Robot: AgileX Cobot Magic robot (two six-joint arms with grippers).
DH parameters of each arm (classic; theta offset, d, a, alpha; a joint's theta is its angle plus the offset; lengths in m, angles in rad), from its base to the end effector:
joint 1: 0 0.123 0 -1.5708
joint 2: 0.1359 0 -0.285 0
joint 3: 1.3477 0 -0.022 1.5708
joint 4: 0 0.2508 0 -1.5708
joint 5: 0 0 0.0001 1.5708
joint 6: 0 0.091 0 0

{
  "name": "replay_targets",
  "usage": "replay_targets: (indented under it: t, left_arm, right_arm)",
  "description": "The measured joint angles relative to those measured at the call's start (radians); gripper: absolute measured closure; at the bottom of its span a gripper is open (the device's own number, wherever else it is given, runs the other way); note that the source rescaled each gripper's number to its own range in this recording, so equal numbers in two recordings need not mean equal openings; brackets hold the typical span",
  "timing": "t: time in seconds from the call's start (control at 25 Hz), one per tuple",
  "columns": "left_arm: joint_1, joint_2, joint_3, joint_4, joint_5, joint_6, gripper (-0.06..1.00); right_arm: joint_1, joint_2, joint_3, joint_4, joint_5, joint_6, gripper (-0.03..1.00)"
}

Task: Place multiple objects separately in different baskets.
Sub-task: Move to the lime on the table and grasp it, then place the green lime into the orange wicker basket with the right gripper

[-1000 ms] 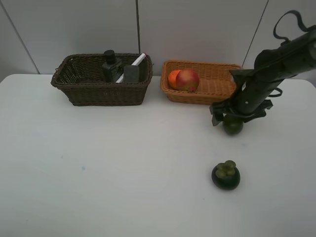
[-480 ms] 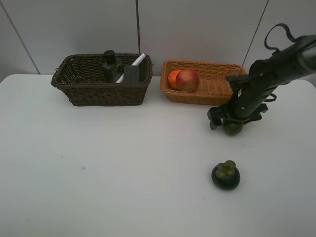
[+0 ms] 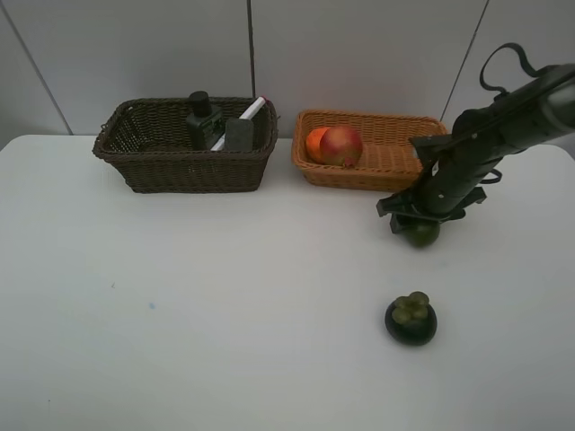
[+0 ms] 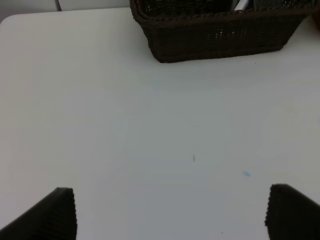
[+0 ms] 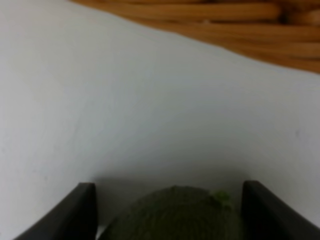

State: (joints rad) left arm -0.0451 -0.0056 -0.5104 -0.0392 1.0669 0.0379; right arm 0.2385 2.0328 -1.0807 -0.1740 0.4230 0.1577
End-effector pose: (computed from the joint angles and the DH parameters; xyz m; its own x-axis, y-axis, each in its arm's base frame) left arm -0.0073 -0.0028 0.2797 -0.4450 0.0391 -0.8947 0.0842 0.9964 0.0016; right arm 0.3568 0.0801 0.0949 -0.9313 -0.2277 -0.2845 -0.2171 0.9737 -0.0685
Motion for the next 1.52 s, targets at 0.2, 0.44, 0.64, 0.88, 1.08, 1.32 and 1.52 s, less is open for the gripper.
replay_targets:
  t: [0.2, 0.44, 0.64, 0.88, 1.08, 1.32, 1.52]
  left_arm:
    - [0.000, 0.000, 0.000, 0.000, 0.000, 0.000, 0.05]
    - [0.000, 0.000, 0.000, 0.000, 0.000, 0.000, 0.05]
    - [0.000, 0.000, 0.000, 0.000, 0.000, 0.000, 0.05]
    - [0.000, 0.000, 0.000, 0.000, 0.000, 0.000, 0.05]
    - [0.000, 0.000, 0.000, 0.000, 0.000, 0.000, 0.05]
    - [0.000, 0.000, 0.000, 0.000, 0.000, 0.000, 0.05]
    - [0.000, 0.000, 0.000, 0.000, 0.000, 0.000, 0.05]
  right_arm:
    - [0.000, -0.025, 0.000, 0.000, 0.063, 0.000, 0.40]
    - [0.000, -0.169, 0.001, 0.000, 0.094, 0.000, 0.40]
    - [0.000, -0.286, 0.001, 0.000, 0.058, 0.000, 0.40]
    - [0.000, -0.255, -0.071, 0.000, -0.053, 0.000, 0.40]
    - [-0.004, -0.095, -0.228, -0.007, -0.115, 0.000, 0.40]
    - [-0.052, 0.035, -0.348, -0.007, -0.116, 0.000, 0.39]
    - [-0.083, 0.041, -0.358, -0.015, -0.114, 0.000, 0.03]
